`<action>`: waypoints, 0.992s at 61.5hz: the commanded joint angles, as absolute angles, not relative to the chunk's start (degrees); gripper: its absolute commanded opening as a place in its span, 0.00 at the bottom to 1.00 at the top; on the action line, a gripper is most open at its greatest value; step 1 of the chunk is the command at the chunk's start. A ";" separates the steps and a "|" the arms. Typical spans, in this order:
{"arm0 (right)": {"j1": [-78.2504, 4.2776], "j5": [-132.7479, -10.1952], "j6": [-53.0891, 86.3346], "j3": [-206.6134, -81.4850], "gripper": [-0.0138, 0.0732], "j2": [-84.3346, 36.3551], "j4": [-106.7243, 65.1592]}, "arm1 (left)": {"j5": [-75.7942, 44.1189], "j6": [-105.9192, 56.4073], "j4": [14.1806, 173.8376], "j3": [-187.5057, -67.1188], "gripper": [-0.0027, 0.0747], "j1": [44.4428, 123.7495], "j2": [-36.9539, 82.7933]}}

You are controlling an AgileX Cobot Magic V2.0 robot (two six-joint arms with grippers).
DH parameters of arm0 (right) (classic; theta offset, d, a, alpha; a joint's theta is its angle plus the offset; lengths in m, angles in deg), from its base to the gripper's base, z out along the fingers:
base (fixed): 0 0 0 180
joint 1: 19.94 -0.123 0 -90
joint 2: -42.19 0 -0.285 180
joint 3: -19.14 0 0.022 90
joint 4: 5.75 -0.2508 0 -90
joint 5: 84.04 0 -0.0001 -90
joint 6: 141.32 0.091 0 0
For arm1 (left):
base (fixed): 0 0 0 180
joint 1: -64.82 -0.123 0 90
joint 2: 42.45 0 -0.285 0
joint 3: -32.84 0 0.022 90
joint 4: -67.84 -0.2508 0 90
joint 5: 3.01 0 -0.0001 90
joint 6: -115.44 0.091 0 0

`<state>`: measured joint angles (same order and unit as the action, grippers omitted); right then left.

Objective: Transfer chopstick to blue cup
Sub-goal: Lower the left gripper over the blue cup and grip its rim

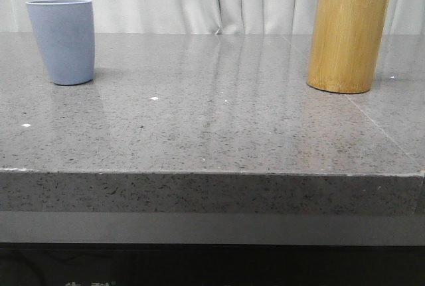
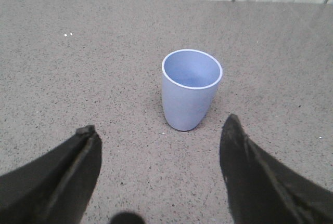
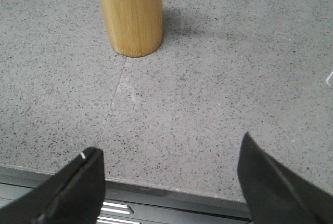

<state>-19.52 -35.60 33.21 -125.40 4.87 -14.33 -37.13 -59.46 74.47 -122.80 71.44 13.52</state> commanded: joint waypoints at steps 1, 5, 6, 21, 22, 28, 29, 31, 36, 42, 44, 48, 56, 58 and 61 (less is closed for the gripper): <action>-19.43 -39.26 32.41 -127.25 0.79 4.20 -15.07 | -35.89 -57.81 74.89 -128.45 0.67 71.85 17.90; -19.43 -39.31 32.41 -127.25 0.79 4.20 -15.07 | -37.33 -57.39 74.89 -131.10 0.67 71.85 20.94; -19.43 -39.31 32.41 -127.25 0.79 4.20 -15.07 | -37.61 -57.39 74.89 -132.10 0.67 71.85 22.04; -19.43 -39.48 32.41 -127.25 0.79 4.20 -15.07 | -38.87 -55.47 74.89 -142.66 0.67 71.95 33.83; -19.43 -39.48 32.41 -127.25 0.79 4.20 -15.07 | -39.03 -55.20 74.89 -143.23 0.67 72.10 34.50; -19.43 -39.48 32.41 -127.25 0.79 4.20 -15.07 | -41.22 -52.91 74.89 -147.15 0.67 73.13 39.34; -19.43 -39.48 32.41 -127.25 0.79 4.20 -15.07 | -41.73 -52.90 74.89 -148.07 0.67 73.47 40.40; -19.43 -39.48 32.41 -127.25 0.79 4.20 -15.07 | -42.47 -52.90 74.74 -149.29 0.67 73.80 41.82; -19.43 -39.48 32.41 -127.25 0.79 4.20 -15.07 | -44.85 -52.90 72.36 -152.85 0.67 74.83 45.90; -19.43 -39.48 32.41 -127.25 0.79 4.20 -15.07 | -49.56 -53.01 69.28 -157.88 0.67 75.53 51.23; -19.43 -39.48 32.41 -127.25 0.79 4.20 -15.07 | -51.02 -53.01 69.13 -159.82 0.67 75.53 52.75; -19.43 -39.48 32.41 -127.25 0.79 4.20 -15.07 | -54.27 -53.14 68.68 -162.85 0.67 75.53 55.97; -19.43 -39.48 32.41 -127.25 0.79 4.20 -15.07 | -59.01 -53.14 68.23 -169.15 0.67 75.53 61.49; -19.43 -39.48 32.41 -127.25 0.79 4.20 -15.07 | -59.66 -53.14 68.23 -170.37 0.67 75.53 62.54; -19.43 -39.48 32.41 -127.25 0.79 4.20 -15.07 | -60.26 -53.14 68.23 -172.21 0.67 75.53 64.19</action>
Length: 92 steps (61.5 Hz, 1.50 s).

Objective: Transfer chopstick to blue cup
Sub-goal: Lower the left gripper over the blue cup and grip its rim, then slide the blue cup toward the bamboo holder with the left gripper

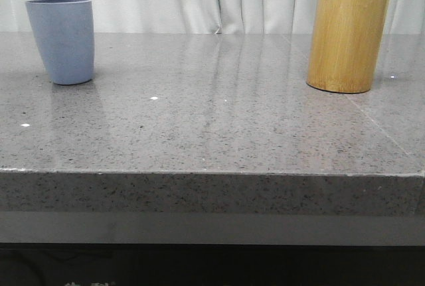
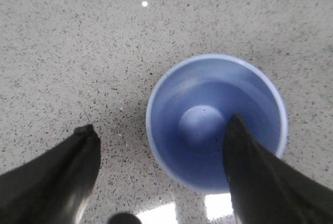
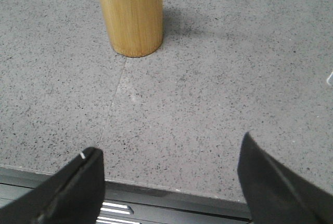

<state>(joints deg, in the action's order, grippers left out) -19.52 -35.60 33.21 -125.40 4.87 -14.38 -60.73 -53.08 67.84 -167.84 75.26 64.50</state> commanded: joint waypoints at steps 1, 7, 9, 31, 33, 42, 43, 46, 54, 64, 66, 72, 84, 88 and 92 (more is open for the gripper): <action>-19.43 -39.48 32.41 -127.25 0.79 4.20 -15.07 | -60.38 -53.14 68.23 -172.66 0.67 75.53 64.64; -19.43 -39.48 32.41 -127.25 0.79 4.20 -15.07 | -61.78 -53.52 68.23 -175.49 0.67 75.53 67.26; -19.43 -39.42 32.41 -127.25 0.79 4.20 -15.07 | -62.41 -53.52 67.84 -176.12 0.67 75.53 68.15; -19.43 -39.36 32.41 -127.25 0.79 4.20 -15.07 | -64.46 -55.71 68.23 -178.70 0.31 75.53 71.30; -19.43 -39.36 32.41 -127.25 0.79 4.20 -15.07 | -64.57 -55.82 68.23 -178.70 0.27 75.53 71.30; -19.43 -39.36 32.41 -127.25 0.79 4.20 -15.07 | -64.83 -55.82 68.23 -178.70 0.11 75.53 71.30; -19.43 -39.36 32.41 -127.25 0.79 4.20 -15.07 | -64.83 -55.82 68.23 -178.70 0.09 75.53 71.30; -19.43 -39.36 32.41 -127.25 0.79 4.20 -15.07 | -64.95 -55.82 68.23 -178.70 0.03 75.53 71.30; -19.43 -39.42 32.41 -127.25 0.79 4.20 -15.07 | -65.18 -55.82 68.23 -178.79 0.01 75.53 71.30; -19.43 -39.42 32.41 -127.25 0.79 4.20 -15.07 | -65.44 -55.82 70.18 -178.82 0.01 75.53 71.09; -19.43 -39.47 32.41 -127.25 0.79 4.20 -15.07 | -65.93 -55.82 71.19 -179.19 0.01 75.64 70.93; -19.43 -39.68 32.41 -127.25 0.79 4.20 -15.07 | -67.73 -55.82 72.95 -180.77 0.01 77.10 70.93; -19.43 -39.63 32.41 -127.25 0.79 4.20 -15.12 | -69.10 -55.96 72.48 -186.14 0.01 84.12 72.53; -19.43 -39.63 32.41 -127.25 0.79 4.20 -15.12 | -69.34 -55.96 72.34 -188.97 0.01 86.60 73.91; -19.43 -39.57 32.41 -127.25 0.79 4.20 -15.12 | -69.72 -55.96 71.93 -191.41 0.01 88.59 75.51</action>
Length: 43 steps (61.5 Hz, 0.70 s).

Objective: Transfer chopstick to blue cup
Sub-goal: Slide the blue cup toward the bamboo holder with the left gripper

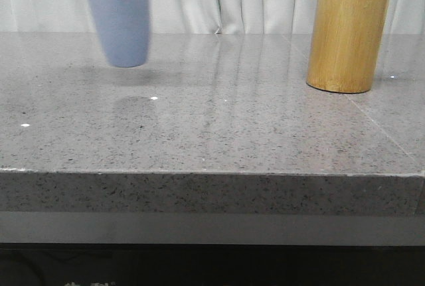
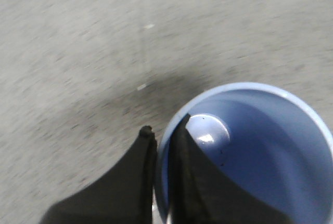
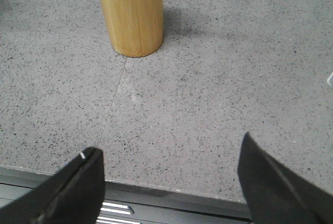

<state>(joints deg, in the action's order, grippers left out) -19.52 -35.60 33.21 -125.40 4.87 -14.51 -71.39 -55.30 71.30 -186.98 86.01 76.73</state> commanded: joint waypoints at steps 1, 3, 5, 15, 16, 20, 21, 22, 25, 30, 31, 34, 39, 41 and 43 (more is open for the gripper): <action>-19.43 -39.52 32.41 -127.25 0.79 4.20 -15.12 | -69.86 -56.08 71.73 -192.04 0.01 89.04 75.96; -19.43 -39.47 32.41 -127.25 0.79 4.20 -15.20 | -70.37 -56.23 71.18 -193.75 0.01 90.16 77.14; -19.43 -39.47 32.41 -127.25 0.79 4.20 -15.20 | -70.80 -56.23 70.87 -194.80 0.01 91.02 78.16; -19.43 -39.35 32.41 -127.25 0.79 4.20 -15.19 | -72.70 -56.34 69.23 -202.14 0.01 95.03 83.36; -19.43 -39.35 32.41 -127.25 0.79 4.20 -15.19 | -72.76 -56.34 69.23 -202.83 0.01 95.27 83.67; -19.43 -39.23 32.41 -127.25 0.79 4.20 -15.19 | -72.67 -56.56 69.23 -203.90 0.01 96.26 84.76; -19.43 -39.18 32.41 -127.25 0.79 4.20 -15.19 | -72.52 -56.56 69.23 -203.90 0.01 96.51 84.87; -19.43 -39.18 32.41 -127.25 0.79 4.20 -15.19 | -72.41 -56.56 69.23 -203.90 0.01 96.69 84.96; -19.43 -39.18 32.41 -127.25 0.79 4.20 -15.19 | -72.30 -56.56 69.23 -203.90 0.01 96.94 85.21; -19.43 -39.18 32.41 -127.25 0.79 4.20 -15.19 | -72.30 -56.56 69.23 -203.90 0.01 97.17 85.57; -19.43 -39.18 32.41 -127.25 0.79 4.20 -15.19 | -72.30 -56.56 69.23 -203.90 0.01 97.17 85.57; -19.43 -39.18 32.41 -127.25 0.79 4.20 -15.19 | -72.30 -56.56 69.23 -203.90 0.01 97.17 85.57; -19.43 -39.18 32.41 -127.25 0.79 4.20 -15.19 | -71.77 -56.56 69.23 -203.90 0.01 97.17 85.57; -19.43 -39.18 32.41 -127.25 0.79 4.20 -15.19 | -71.75 -56.56 69.34 -203.90 0.02 97.17 85.57; -19.43 -39.18 32.41 -127.25 0.79 4.20 -15.19 | -71.75 -56.56 69.50 -203.90 0.03 97.17 85.57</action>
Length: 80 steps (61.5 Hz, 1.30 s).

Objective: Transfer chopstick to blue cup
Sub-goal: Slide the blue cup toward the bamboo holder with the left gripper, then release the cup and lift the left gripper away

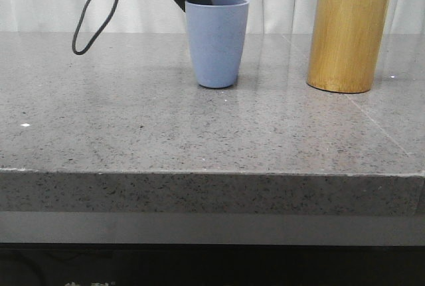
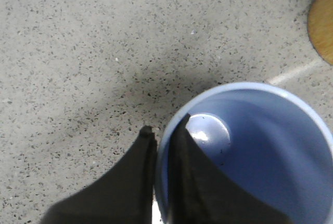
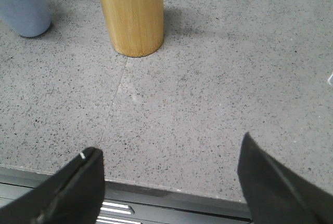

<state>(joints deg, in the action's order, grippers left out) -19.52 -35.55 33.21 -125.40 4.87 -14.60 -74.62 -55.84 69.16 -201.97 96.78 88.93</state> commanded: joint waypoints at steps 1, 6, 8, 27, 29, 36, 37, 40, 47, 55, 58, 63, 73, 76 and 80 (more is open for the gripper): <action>-19.43 -39.18 32.41 -127.25 0.79 4.20 -15.19 | -71.75 -56.56 69.67 -203.90 0.05 97.17 85.57; -19.43 -39.18 32.41 -127.25 0.79 4.20 -15.19 | -71.63 -56.56 70.54 -203.90 0.17 97.17 85.57; -19.43 -39.18 32.41 -127.25 0.79 4.20 -15.19 | -71.50 -56.56 70.89 -203.90 0.25 97.17 85.57; -19.43 -39.18 32.41 -127.25 0.79 4.20 -15.19 | -71.13 -56.56 71.69 -203.90 0.44 97.17 84.56; -19.43 -39.18 32.41 -127.25 0.79 4.20 -15.19 | -71.13 -56.56 71.69 -203.90 0.44 97.17 83.98; -19.43 -39.18 32.41 -127.25 0.79 4.20 -15.19 | -71.03 -56.56 71.69 -203.90 0.44 97.06 81.67; -19.43 -39.18 32.41 -127.25 0.79 4.20 -15.19 | -71.03 -56.56 71.69 -203.90 0.44 97.06 81.19; -19.43 -39.24 32.41 -127.25 0.79 4.20 -15.26 | -71.03 -56.56 71.69 -203.80 0.44 97.06 80.03; -19.43 -39.25 32.41 -127.25 0.79 4.00 -15.26 | -70.27 -56.56 71.69 -202.58 0.44 97.06 76.36; -19.32 -41.01 33.36 -127.25 0.79 2.22 -13.28 | -70.00 -56.56 70.33 -197.60 0.44 97.06 70.63; -19.17 -42.48 35.29 -127.25 0.79 1.09 -12.08 | -70.00 -56.56 69.05 -195.53 0.44 97.06 68.41; -18.06 -44.85 39.42 -127.31 0.79 -1.44 -9.09 | -70.52 -56.56 66.43 -192.21 0.44 97.06 64.53; -13.14 -48.10 44.05 -127.71 0.79 -6.81 -7.73 | -72.52 -59.68 65.42 -186.76 0.44 96.32 57.93; -12.05 -48.58 44.05 -128.16 0.79 -8.57 -9.13 | -72.11 -60.34 66.21 -184.94 0.44 95.88 55.66; -11.02 -49.19 44.05 -129.50 0.79 -11.10 -10.57 | -70.39 -60.73 66.73 -181.41 0.44 95.11 51.91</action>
<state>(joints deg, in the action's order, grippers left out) -12.38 -43.59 43.53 -126.40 -8.47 -9.16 -74.67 -59.32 65.80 -183.60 96.00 58.57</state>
